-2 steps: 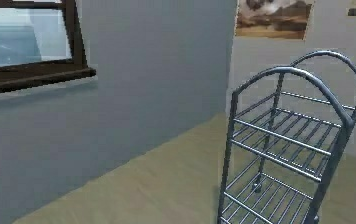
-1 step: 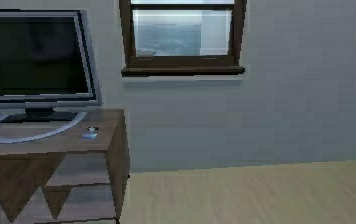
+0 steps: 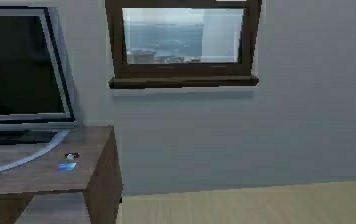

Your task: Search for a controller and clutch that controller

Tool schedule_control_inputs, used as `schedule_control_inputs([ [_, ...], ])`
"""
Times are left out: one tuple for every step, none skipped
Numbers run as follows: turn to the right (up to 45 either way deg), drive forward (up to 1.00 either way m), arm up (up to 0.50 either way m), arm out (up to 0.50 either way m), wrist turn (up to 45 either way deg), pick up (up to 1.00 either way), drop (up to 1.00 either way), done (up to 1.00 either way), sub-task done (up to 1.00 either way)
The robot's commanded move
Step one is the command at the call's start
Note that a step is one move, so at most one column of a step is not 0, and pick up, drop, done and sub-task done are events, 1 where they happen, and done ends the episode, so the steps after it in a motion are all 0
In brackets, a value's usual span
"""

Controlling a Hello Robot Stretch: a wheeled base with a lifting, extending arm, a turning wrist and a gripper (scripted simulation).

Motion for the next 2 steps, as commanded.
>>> schedule_control_inputs([
  [-45.0, 0.00, 0.00, 0.00, 0.0, 0.00, 0.00, 0.00, 0.00],
  [-15.0, 0.00, 0.00, 0.00, 0.0, 0.00, 0.00, 0.00, 0.00],
])
